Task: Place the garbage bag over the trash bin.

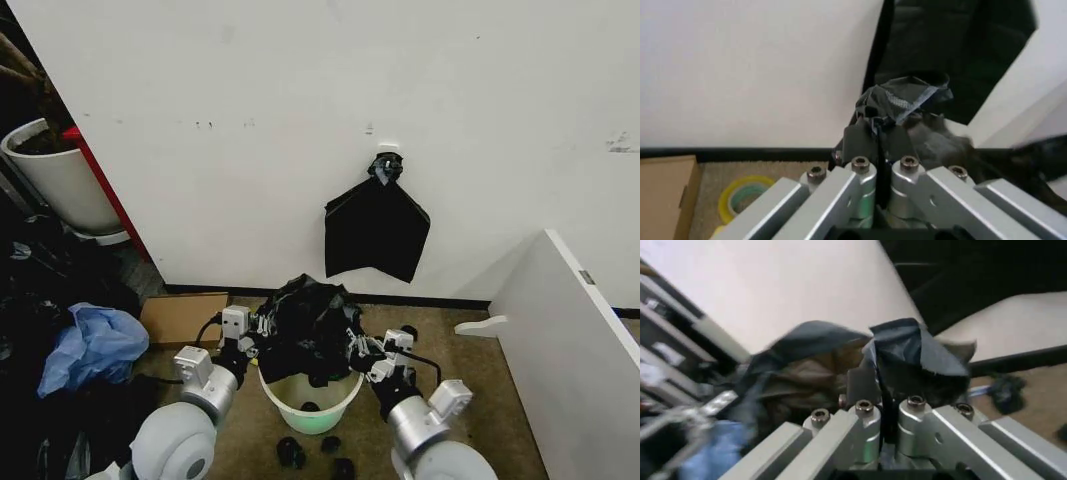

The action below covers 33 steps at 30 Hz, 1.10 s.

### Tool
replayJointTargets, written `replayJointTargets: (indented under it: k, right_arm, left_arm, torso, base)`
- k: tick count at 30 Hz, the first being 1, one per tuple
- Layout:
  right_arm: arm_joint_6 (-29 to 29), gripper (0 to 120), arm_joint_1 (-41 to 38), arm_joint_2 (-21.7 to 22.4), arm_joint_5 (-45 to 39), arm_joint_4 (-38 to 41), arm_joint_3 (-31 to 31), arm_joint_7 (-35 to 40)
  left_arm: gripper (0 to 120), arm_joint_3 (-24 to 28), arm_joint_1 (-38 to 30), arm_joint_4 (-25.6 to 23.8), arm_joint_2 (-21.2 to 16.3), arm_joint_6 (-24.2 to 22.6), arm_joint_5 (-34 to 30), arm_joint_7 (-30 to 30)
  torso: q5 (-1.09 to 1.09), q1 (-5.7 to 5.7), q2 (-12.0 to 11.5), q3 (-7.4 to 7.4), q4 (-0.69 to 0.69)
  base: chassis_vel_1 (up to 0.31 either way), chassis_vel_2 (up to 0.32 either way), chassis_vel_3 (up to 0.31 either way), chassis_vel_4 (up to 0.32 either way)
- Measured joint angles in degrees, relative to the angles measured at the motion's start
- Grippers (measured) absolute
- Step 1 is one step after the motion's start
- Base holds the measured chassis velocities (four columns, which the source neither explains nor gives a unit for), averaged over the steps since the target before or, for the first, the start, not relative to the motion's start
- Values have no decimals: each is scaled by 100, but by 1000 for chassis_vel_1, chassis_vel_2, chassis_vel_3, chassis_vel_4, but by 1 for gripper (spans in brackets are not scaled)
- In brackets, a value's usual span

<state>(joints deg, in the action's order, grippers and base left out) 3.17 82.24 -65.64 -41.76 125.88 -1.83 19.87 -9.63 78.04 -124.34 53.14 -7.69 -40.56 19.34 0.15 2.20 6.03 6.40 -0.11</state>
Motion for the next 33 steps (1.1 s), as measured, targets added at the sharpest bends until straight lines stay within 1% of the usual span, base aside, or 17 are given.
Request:
replayJointTargets:
  k: [2,3,7,11,13,15,17,18,19,20,21,23,25,28,33]
  right_arm:
    - [-62,0,-75,-19,204,-209,-73,-30]
    - [-62,0,-75,-19,204,-209,-73,-30]
    - [-94,0,-57,34,496,-373,-158,-103]
    - [-8,0,86,111,648,-405,-113,-16]
    - [158,0,186,167,682,-364,-54,156]
    - [582,0,337,281,626,-133,4,464]
    - [1005,0,447,384,449,105,13,707]
    - [1005,0,447,384,449,105,13,707]
    - [1190,0,484,428,333,220,11,806]
    - [1507,0,545,495,136,400,-11,954]
    - [1663,0,581,531,45,475,-31,1011]
    - [1813,0,629,580,-27,550,-47,1067]
    - [1842,0,644,593,-38,567,-50,1078]
    - [1975,0,782,683,-64,670,-58,1107]
    - [2073,0,944,742,-34,809,-31,1094]
  left_arm:
    - [0,20,-35,180,105,85,-26,-67]
    - [0,20,-35,180,105,85,-26,-67]
    - [0,64,-30,451,244,137,-55,-104]
    - [0,100,84,554,253,158,-76,-93]
    - [0,126,183,575,226,176,-85,-74]
    - [0,167,323,575,163,217,-85,-30]
    - [0,180,467,529,80,238,-63,13]
    - [0,180,467,529,80,238,-63,13]
    - [0,180,547,486,29,240,-38,46]
    - [0,180,682,401,-55,224,-7,136]
    - [0,179,789,317,-123,172,5,234]
    - [0,177,935,191,-206,74,8,384]
    - [0,176,963,168,-220,56,9,411]
    - [0,140,1264,-57,-377,-66,53,670]
    - [0,79,1451,-231,-417,-77,96,923]
  torso:
    - [-1,0,0,0,0]
    - [-1,0,0,0,0]
    - [0,0,0,0,0]
    - [0,0,0,0,0]
    - [0,0,0,0,0]
    - [0,0,0,-1,0]
    - [-2,0,0,-1,-1]
    - [-2,0,0,-1,-1]
    - [-1,0,0,-1,-1]
    - [-1,0,0,-1,-1]
    - [-1,0,0,-1,0]
    - [-1,0,0,-1,-1]
    - [-1,0,0,-1,0]
    - [0,0,0,-1,1]
    - [-1,0,0,-1,0]
  base:
    - [0,0,0,0]
    - [0,0,0,0]
    - [0,0,0,0]
    - [0,0,0,0]
    - [0,0,0,0]
    - [0,0,0,0]
    - [0,0,0,0]
    - [0,0,0,0]
    - [0,0,0,0]
    - [0,0,0,0]
    - [0,0,0,0]
    - [0,0,0,0]
    - [0,0,0,0]
    - [0,0,0,0]
    - [0,0,0,0]
